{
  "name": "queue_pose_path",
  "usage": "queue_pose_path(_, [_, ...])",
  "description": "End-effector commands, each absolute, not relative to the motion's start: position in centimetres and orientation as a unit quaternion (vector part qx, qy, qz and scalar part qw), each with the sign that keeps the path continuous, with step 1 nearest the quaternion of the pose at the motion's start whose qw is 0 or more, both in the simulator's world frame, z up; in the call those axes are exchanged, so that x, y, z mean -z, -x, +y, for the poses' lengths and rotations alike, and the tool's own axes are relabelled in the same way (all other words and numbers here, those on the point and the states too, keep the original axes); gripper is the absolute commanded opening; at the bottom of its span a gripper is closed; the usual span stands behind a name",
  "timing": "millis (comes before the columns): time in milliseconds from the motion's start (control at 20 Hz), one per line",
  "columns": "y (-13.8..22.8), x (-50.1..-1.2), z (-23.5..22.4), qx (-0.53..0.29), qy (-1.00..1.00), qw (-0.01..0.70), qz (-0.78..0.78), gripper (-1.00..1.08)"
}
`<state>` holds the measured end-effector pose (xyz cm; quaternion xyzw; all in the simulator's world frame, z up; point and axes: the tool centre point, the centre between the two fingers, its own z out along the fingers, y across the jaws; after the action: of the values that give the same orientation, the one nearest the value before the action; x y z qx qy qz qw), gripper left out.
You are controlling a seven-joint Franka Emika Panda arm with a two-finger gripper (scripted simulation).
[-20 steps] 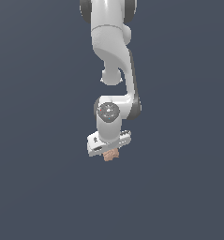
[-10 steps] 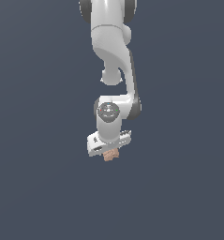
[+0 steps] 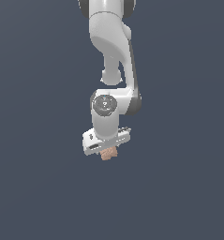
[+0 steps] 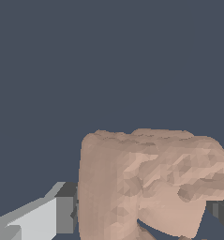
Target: Pick up the object and move it to a goal position.
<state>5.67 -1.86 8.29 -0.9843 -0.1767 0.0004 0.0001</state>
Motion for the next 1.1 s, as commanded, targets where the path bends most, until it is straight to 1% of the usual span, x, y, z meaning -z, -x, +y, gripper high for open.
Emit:
queue_pose_path(0, [-6.2,-10.2,-2.3,0.000,0.984,0.000,-0.177,-1.00])
queue_pose_path(700, [-9.8,-23.3,-5.5,0.000,0.984,0.000,-0.177,-1.00])
queue_pose_path(1050, [-11.4,-28.5,-6.8,0.000,0.984,0.000,-0.177,-1.00])
